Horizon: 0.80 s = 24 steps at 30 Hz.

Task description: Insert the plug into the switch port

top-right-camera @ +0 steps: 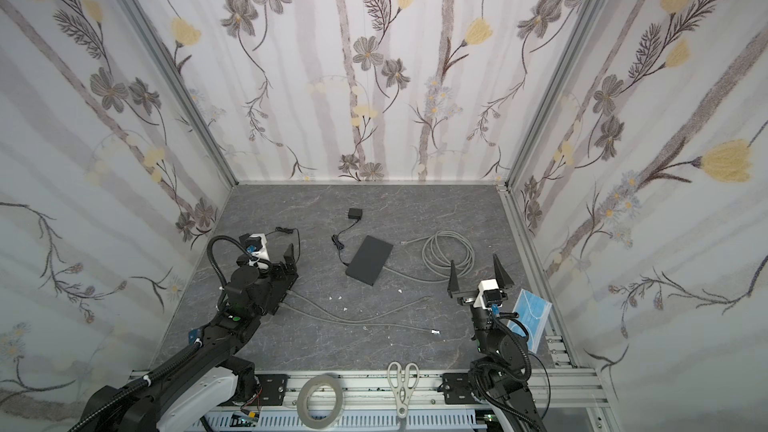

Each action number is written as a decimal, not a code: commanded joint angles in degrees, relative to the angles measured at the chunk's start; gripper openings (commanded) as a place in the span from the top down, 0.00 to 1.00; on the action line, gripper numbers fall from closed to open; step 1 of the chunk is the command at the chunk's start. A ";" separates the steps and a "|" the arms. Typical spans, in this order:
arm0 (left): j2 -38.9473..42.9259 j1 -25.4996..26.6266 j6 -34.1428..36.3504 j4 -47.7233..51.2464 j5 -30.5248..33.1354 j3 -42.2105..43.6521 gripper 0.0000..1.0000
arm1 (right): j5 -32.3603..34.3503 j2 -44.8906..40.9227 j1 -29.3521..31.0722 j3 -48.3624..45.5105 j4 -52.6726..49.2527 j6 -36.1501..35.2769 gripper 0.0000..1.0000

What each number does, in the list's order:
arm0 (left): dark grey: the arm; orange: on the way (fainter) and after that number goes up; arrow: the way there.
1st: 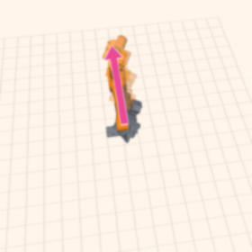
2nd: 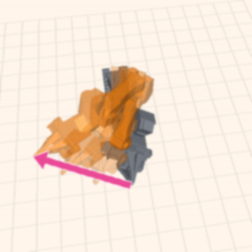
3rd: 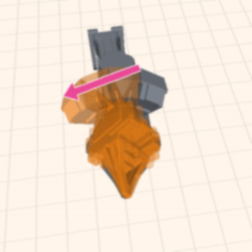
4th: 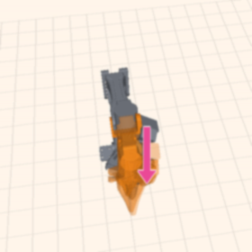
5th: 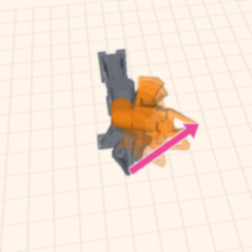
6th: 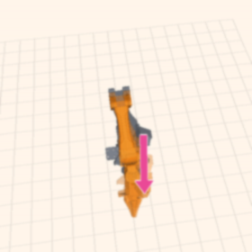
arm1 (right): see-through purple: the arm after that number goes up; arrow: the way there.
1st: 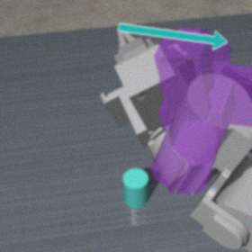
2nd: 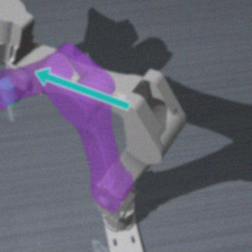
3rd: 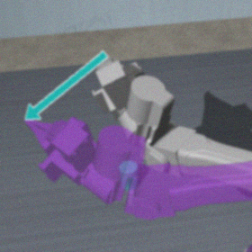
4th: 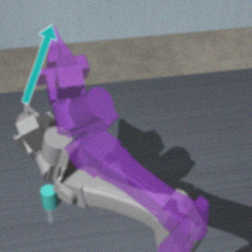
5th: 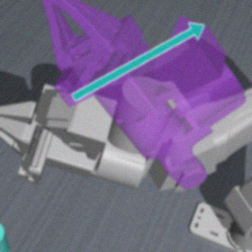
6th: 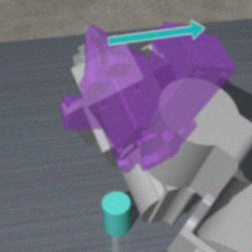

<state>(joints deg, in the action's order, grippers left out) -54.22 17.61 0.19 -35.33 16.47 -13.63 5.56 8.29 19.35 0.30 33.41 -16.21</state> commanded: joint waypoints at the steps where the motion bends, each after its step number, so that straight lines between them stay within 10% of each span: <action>1: -4.62 -0.93 5.56 -9.15 0.30 1.33 0.00 | -7.19 -0.13 -0.28 -12.35 6.25 -13.59 0.00; 12: -24.40 -7.80 4.46 -17.69 1.30 -2.92 0.00 | -10.41 46.06 -8.67 -9.71 41.63 -1.01 0.00; 17: -36.25 -15.31 -2.23 -32.31 -3.19 -1.11 0.00 | -8.88 76.03 -11.58 -7.27 72.74 6.12 0.00; 21: -35.33 -15.75 -2.14 -18.87 -5.39 -7.29 0.00 | 1.85 77.94 -13.15 0.43 62.15 11.81 0.00; 24: -35.32 -16.01 -2.30 -16.86 -5.65 -8.26 0.00 | -6.02 76.72 -15.61 7.73 46.18 12.10 0.00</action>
<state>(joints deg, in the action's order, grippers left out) -89.78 1.85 -1.13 -55.07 12.16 -21.10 1.04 84.95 4.82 4.03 83.83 -7.68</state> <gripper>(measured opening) 0.997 0.996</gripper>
